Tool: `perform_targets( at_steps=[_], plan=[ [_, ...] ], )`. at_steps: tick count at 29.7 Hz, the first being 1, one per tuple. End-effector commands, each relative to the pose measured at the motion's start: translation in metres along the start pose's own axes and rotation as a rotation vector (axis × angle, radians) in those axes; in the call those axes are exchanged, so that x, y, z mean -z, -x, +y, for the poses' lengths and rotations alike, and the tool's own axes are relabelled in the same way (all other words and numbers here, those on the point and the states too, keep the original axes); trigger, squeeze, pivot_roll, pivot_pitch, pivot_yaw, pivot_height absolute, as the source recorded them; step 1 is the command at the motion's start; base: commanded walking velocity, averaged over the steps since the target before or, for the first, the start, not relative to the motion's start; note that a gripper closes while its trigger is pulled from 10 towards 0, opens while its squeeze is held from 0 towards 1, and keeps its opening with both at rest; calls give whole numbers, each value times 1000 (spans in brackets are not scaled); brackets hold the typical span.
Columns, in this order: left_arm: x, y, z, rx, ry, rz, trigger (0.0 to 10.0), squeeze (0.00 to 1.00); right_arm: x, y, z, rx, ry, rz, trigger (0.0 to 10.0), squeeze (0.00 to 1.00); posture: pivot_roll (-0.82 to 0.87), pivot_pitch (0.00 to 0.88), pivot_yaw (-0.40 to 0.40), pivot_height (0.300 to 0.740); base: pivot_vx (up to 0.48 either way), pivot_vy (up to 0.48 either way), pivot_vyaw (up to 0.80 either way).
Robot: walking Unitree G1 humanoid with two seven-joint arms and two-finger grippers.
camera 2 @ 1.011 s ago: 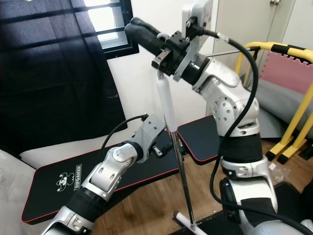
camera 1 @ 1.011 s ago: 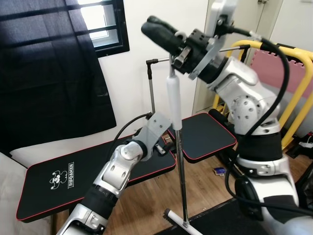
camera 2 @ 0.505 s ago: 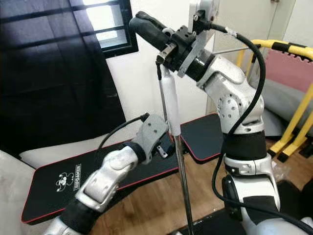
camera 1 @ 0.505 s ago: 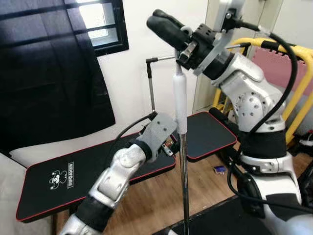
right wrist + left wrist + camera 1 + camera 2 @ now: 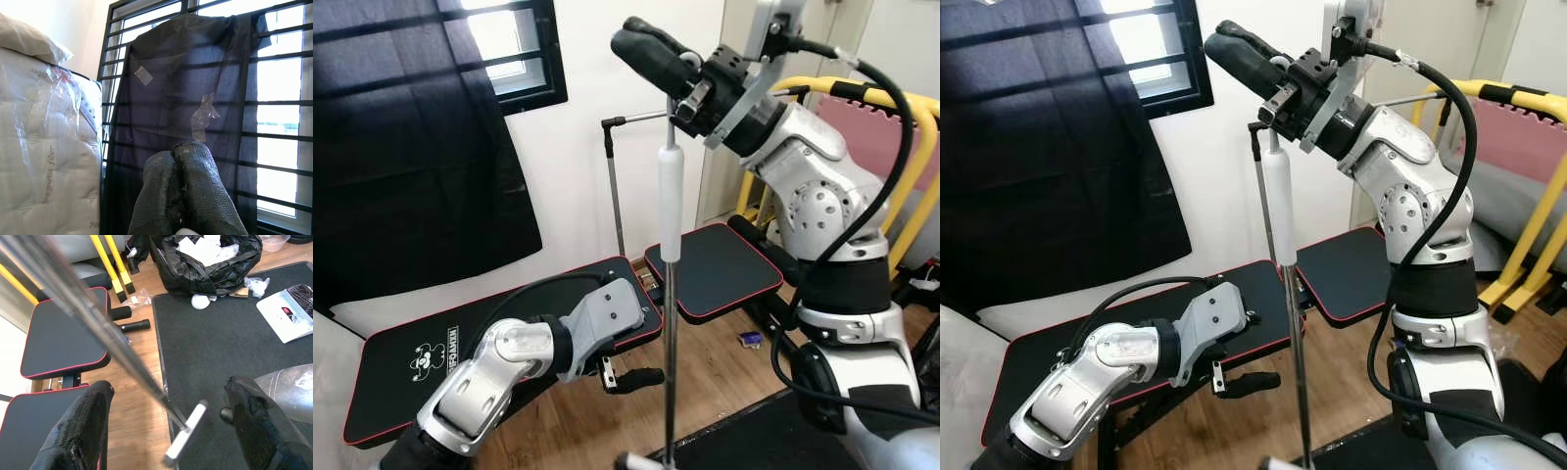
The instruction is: Sweep floor
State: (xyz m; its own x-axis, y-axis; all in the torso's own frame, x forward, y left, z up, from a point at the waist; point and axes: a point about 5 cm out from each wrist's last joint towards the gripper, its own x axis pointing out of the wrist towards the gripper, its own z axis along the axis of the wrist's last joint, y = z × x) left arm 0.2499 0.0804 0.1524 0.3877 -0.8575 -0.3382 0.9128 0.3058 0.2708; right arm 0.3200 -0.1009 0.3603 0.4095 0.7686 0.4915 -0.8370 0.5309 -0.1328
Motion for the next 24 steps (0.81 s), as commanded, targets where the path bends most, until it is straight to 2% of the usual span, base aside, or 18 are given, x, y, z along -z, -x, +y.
perform_targets(
  at_steps=[1,2,3,4,7,12,14,17,20,21,22,24],
  plan=[
    [-3,-3,7,-100,-2,-21,10000,0,-10,-7,3,-28,3,-38,0,0,-72,0,24,740,0,0,0],
    [-6,-14,18,-217,32,-61,10000,0,-12,-7,5,-33,-1,-44,0,0,-76,0,27,740,0,0,0],
    [-6,-14,18,-217,32,-61,10000,0,-12,-7,5,-33,-1,-44,0,0,-76,0,27,740,0,0,0],
    [-6,-23,28,-312,52,-72,10000,0,-13,-8,5,-36,-5,-52,0,0,-79,0,28,740,0,0,0],
    [-6,-27,34,-360,65,-75,10000,0,-15,-8,6,-39,-9,-57,0,0,-79,0,28,740,0,0,0],
    [-6,-37,52,-422,30,-33,10000,0,-17,-10,11,-49,-28,-81,0,0,-86,0,39,740,0,0,0],
    [-6,-37,52,-422,30,-33,10000,0,-17,-10,11,-49,-28,-81,0,0,-86,0,39,740,0,0,0],
    [-7,-38,64,-488,8,5,10000,0,-18,-12,15,-62,-36,-92,0,0,-97,0,47,740,0,0,0],
    [-5,-39,64,-482,15,23,10000,0,-18,-12,15,-61,-33,-92,0,0,-97,0,47,740,0,0,0],
    [-2,-39,57,-424,26,43,10000,0,-18,-11,14,-53,-29,-90,0,0,-94,0,46,740,0,0,0],
    [-2,-39,57,-424,26,43,10000,0,-18,-11,14,-53,-29,-90,0,0,-94,0,46,740,0,0,0],
    [6,-38,34,-265,69,89,10000,0,-18,-11,11,-34,-22,-86,0,0,-89,0,46,740,0,0,0]
  ],
)
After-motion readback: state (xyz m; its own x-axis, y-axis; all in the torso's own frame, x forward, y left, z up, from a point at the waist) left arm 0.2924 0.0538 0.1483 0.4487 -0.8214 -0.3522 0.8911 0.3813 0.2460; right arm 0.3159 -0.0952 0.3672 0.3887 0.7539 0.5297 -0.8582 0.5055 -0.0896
